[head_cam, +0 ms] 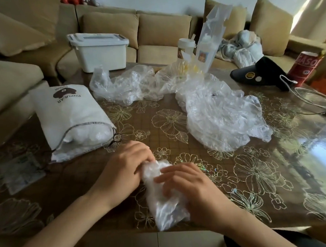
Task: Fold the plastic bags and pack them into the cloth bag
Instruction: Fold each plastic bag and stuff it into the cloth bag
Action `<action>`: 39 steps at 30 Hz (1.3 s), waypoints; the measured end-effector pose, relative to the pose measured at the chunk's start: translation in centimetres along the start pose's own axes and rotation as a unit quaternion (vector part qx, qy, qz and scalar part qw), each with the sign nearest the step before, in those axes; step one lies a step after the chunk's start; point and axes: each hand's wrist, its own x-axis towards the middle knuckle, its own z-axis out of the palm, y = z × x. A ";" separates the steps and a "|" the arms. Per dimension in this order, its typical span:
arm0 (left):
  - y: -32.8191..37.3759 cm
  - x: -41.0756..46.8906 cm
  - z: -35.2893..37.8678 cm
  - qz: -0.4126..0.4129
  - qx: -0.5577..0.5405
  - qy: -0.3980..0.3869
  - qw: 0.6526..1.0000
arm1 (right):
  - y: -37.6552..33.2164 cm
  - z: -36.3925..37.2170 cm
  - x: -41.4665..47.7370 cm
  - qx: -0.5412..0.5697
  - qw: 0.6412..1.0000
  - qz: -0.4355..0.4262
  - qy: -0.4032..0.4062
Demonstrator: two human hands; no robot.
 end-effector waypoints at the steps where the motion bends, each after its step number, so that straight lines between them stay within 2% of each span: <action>1: -0.3 -0.6 0.1 0.033 0.036 -0.034 0.998 | -0.2 0.3 -0.4 -0.011 0.999 -0.008 -0.031; 3: -0.3 -1.4 0.1 0.056 0.059 -0.082 0.993 | -0.5 0.3 -1.0 -0.009 0.997 0.009 -0.074; 6: 0.4 -2.5 -0.5 0.037 0.069 -0.112 0.991 | -0.9 0.0 -1.8 -0.001 0.995 0.031 -0.092; 9: 1.1 -3.1 -0.6 0.009 0.030 -0.096 0.995 | -1.0 -0.1 -2.3 0.004 0.993 0.038 -0.109; 13: 1.3 -3.0 0.7 -0.029 0.009 -0.043 0.999 | -1.7 -0.3 -3.1 -0.013 0.997 0.041 -0.065; 17: 1.7 -2.5 1.0 -0.004 0.006 -0.044 0.999 | -2.1 0.2 -3.9 -0.033 0.997 0.047 -0.045; 20: 1.9 -2.5 1.1 0.004 0.003 -0.080 0.997 | -2.2 0.2 -3.6 0.012 0.993 0.108 -0.043; 24: 2.1 -2.1 0.2 -0.088 -0.068 -0.145 0.983 | -2.1 -0.1 -1.5 0.124 0.965 0.224 -0.060; 27: 2.2 -2.2 -0.3 -0.104 -0.121 -0.157 0.975 | -2.0 -0.2 0.1 0.103 0.958 0.256 -0.080; 30: 2.7 -2.7 0.1 -0.124 -0.087 -0.123 0.981 | -2.1 -0.2 0.6 0.063 0.955 0.276 -0.088; 32: 3.1 -2.7 0.5 -0.124 -0.059 -0.086 0.987 | -2.3 -0.2 0.3 0.062 0.954 0.280 -0.083; 34: 3.3 -2.7 0.6 -0.132 -0.065 -0.059 0.987 | -2.8 -0.3 0.0 0.063 0.959 0.275 -0.040; 36: 3.2 -2.7 0.7 -0.140 -0.076 -0.058 0.986 | -2.7 -0.8 -0.6 0.008 0.979 0.205 -0.019; 39: 3.0 -2.8 0.9 -0.144 -0.078 -0.060 0.985 | -2.8 -0.9 -1.6 -0.040 0.988 0.127 -0.083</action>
